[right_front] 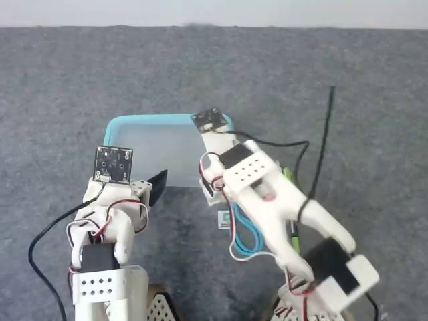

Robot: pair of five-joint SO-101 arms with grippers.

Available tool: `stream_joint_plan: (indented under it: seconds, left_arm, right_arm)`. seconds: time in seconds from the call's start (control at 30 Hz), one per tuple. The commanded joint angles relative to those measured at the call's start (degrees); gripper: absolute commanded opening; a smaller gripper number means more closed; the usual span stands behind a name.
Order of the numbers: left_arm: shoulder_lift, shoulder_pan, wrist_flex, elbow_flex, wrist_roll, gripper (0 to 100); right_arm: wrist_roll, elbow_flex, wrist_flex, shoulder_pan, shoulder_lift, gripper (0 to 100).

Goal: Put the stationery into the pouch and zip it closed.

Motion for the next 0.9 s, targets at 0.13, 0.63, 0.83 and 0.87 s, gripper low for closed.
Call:
stream_joint_plan:
  seconds: [0.13, 0.63, 0.83, 0.87]
  left_arm:
    - [-0.9, 0.0, -2.1, -0.6, 0.7, 33]
    - [-1.1, 0.1, -2.1, 0.0, 0.7, 33]
    - [-1.1, 0.1, -2.1, 0.0, 0.7, 33]
    - [-1.1, 0.1, -2.2, 0.0, 0.7, 33]
  right_arm:
    - [-1.2, -0.5, -1.8, 3.6, 2.5, 29.2]
    - [-1.1, -0.3, -9.0, 5.8, 7.1, 12.4]
    - [-1.1, -0.6, -8.1, 10.0, 6.8, 12.3]
    - [-1.1, -1.1, -7.5, 11.4, 6.7, 12.3]
